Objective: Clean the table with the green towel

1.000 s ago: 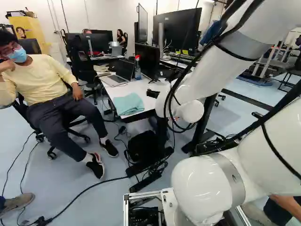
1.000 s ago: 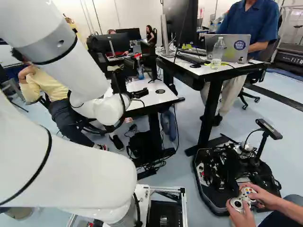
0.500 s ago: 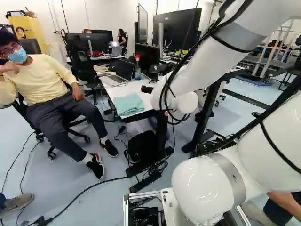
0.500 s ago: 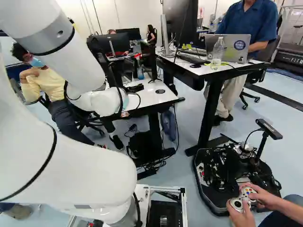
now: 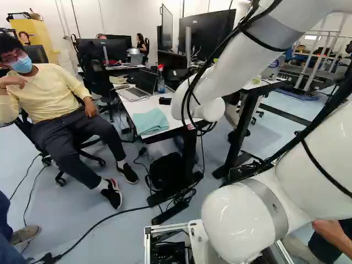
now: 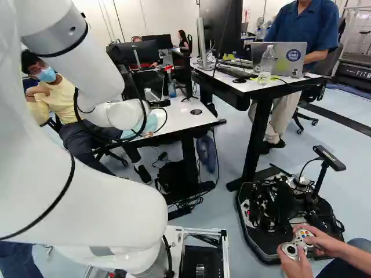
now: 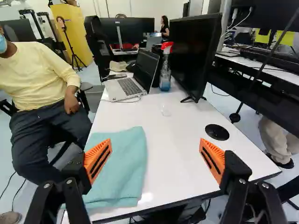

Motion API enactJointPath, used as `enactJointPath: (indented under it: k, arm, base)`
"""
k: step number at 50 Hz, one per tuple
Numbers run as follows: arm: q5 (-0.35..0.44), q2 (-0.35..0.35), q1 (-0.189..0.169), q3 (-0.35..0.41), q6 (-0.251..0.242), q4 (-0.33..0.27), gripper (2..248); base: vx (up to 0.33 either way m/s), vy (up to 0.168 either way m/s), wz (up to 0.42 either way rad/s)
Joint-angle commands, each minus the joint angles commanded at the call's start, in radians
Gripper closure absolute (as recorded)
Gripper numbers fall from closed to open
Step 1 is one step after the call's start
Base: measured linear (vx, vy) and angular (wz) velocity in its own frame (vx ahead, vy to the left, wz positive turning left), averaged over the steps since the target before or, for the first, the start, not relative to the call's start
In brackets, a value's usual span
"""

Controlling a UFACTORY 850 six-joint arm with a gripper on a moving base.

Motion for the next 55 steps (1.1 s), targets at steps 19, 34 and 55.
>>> enactJointPath:
  k: [19, 34, 55]
  arm:
    - [-0.082, -0.051, 0.040, -0.057, 0.000, 0.011, 3]
    - [-0.147, -0.099, 0.071, -0.101, 0.000, 0.029, 3]
    - [-0.235, -0.170, 0.110, -0.168, 0.000, 0.054, 3]
  base:
    - [0.000, 0.000, 0.000]
    - [0.000, 0.000, 0.000]
    - [0.000, 0.000, 0.000]
